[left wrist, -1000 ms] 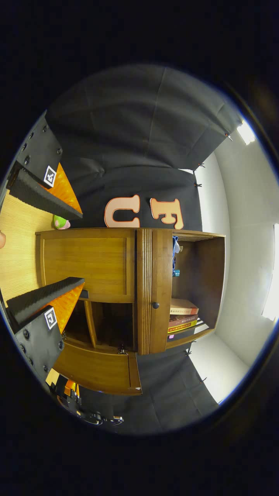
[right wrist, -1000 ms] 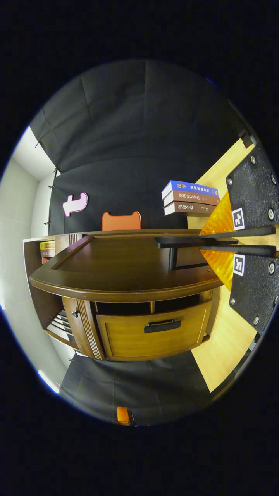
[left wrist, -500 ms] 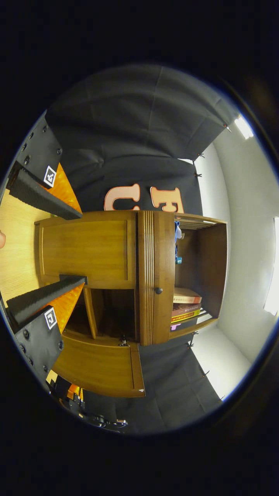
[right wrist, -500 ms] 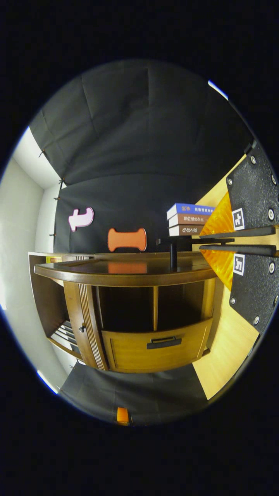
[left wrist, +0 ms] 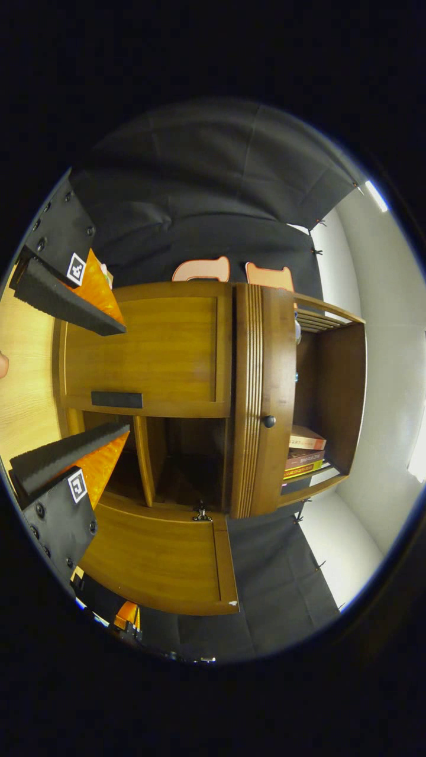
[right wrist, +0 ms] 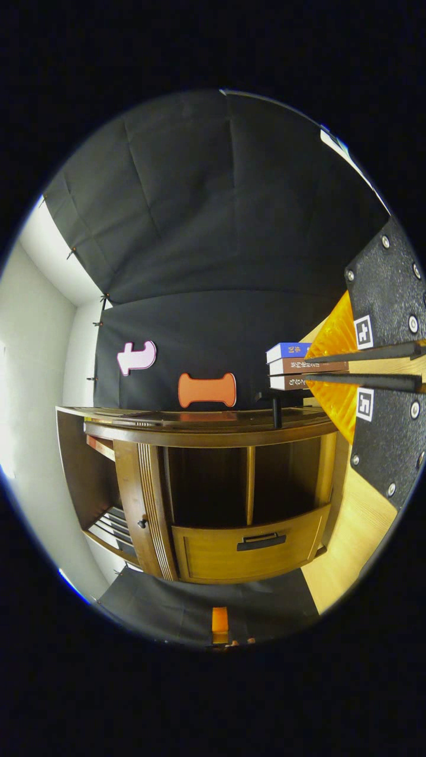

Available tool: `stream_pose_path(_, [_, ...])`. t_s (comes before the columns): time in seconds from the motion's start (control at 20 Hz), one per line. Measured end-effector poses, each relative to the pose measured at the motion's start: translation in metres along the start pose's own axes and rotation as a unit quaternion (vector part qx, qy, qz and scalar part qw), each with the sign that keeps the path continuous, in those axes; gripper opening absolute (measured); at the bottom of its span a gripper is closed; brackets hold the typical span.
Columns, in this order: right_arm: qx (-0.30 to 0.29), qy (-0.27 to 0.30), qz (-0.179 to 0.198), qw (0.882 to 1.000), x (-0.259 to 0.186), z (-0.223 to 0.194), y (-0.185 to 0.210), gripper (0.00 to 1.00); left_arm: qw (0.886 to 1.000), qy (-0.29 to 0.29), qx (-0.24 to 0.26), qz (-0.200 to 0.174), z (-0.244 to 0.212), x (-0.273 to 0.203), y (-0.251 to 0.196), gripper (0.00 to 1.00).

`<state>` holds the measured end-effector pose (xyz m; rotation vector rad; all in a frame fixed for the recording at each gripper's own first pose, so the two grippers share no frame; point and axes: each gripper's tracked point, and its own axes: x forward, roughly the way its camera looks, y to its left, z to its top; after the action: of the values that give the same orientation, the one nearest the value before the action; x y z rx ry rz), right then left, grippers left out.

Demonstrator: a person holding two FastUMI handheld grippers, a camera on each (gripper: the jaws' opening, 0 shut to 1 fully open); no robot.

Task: Open the right door of the double-door shoe cabinet with the right hand, and open the left door with the left hand.

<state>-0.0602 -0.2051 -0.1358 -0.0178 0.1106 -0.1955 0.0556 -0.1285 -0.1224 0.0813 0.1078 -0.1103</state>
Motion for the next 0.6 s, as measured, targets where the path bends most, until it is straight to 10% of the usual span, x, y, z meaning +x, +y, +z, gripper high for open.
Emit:
stream_pose_path(0.4, [0.026, -0.001, 0.006, 1.000, -0.009, 0.014, 0.004, 0.36, 1.000, 0.024, 0.003, -0.010, -0.052, 0.072, -0.021, 0.95])
stream_pose_path(0.45, [0.022, -0.001, 0.006, 1.000, -0.011, 0.015, 0.005, 0.66, 0.999, 0.031, 0.006, -0.012, -0.059, 0.081, -0.024, 0.95])
stream_pose_path(0.5, [0.018, -0.003, 0.005, 1.000, -0.012, 0.017, 0.006, 0.48, 0.999, 0.036, 0.007, -0.011, -0.065, 0.088, -0.024, 0.95])
stream_pose_path(0.55, [0.015, -0.004, 0.005, 1.000, -0.011, 0.020, 0.014, 0.72, 0.999, 0.039, 0.006, -0.010, -0.069, 0.097, -0.024, 0.97])
stream_pose_path(0.6, [0.014, -0.006, 0.006, 1.000, -0.011, 0.022, 0.015, 0.51, 0.999, 0.042, 0.004, -0.009, -0.073, 0.107, -0.024, 0.99])
